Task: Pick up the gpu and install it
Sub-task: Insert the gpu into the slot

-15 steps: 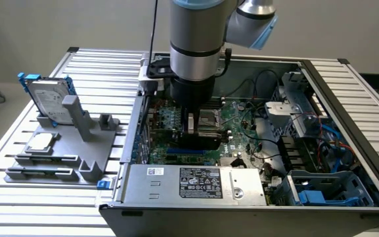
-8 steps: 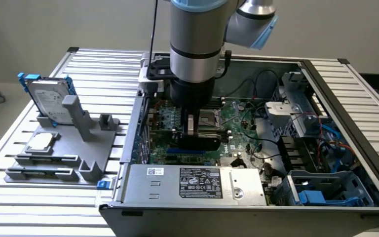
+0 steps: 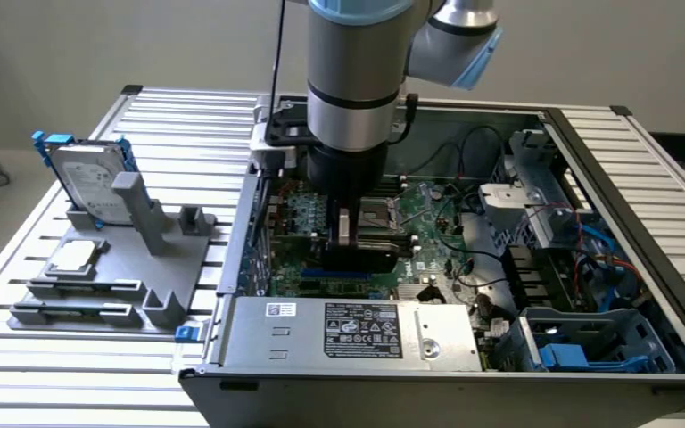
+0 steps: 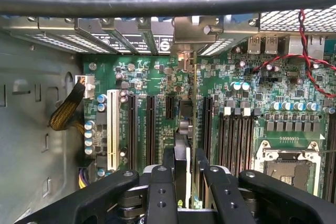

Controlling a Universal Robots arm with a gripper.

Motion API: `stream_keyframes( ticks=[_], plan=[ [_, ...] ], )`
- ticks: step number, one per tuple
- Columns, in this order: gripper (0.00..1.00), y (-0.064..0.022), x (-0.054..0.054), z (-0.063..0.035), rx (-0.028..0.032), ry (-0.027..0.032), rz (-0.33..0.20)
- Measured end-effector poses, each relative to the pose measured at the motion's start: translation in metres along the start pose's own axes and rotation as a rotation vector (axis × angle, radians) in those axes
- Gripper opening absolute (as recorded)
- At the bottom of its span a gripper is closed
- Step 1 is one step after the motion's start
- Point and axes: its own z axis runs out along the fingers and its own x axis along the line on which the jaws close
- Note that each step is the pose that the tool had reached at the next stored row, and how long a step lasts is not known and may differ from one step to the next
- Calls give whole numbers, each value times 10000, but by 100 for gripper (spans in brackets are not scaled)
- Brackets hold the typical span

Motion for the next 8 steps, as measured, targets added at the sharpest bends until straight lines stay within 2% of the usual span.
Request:
stream_keyframes(
  ticks=[6, 8],
  plan=[
    [26, 22, -1, 18, -5, -40, -2],
    [26, 23, 0, 17, -14, -71, -1]
  ],
)
